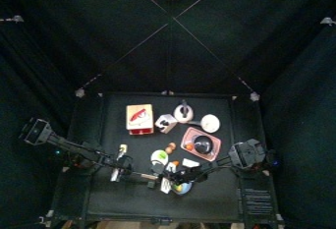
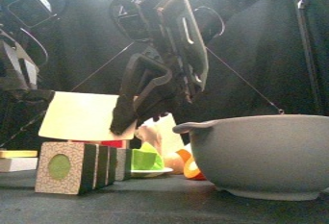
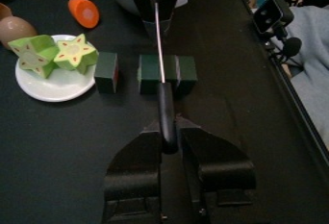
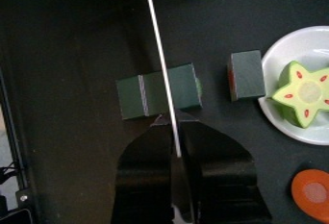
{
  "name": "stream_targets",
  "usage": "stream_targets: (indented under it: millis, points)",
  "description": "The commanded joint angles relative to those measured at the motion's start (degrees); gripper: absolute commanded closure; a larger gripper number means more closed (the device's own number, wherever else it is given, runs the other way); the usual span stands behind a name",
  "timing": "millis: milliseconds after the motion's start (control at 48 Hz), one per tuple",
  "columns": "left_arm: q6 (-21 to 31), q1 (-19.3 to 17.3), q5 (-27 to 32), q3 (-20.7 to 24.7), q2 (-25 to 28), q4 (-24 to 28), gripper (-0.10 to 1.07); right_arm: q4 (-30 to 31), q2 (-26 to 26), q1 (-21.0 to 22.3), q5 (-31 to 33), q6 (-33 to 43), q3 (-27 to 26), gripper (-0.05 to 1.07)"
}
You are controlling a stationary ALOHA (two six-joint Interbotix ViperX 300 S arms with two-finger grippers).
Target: Cut sushi roll
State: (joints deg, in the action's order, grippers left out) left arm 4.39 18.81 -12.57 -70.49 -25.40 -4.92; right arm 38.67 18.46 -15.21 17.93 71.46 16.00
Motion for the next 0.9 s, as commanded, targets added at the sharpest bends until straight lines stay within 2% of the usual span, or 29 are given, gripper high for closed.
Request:
stream_targets:
  millis: [0, 750, 833, 875]
  points:
    - [0.0, 0.4, -0.2, 0.4, 0.0, -0.2, 0.56, 0.0, -1.0, 0.1, -0.1, 0.2, -1.2, 0.99]
    - [-0.1, 0.4, -0.2, -0.4, 0.1, -1.4, 0.56, -0.2, 0.2, 0.1, -0.1, 0.2, -1.1, 0.99]
    - [-0.2, 0.4, -0.6, -0.1, 2.5, -1.3, 0.56, -0.3, 0.3, 0.2, -0.1, 0.2, -1.1, 0.99]
    - [-0.3, 0.4, -0.6, 0.7, 5.4, -1.3, 0.56, -0.3, 0.4, 0.2, -0.1, 0.2, -1.0, 0.99]
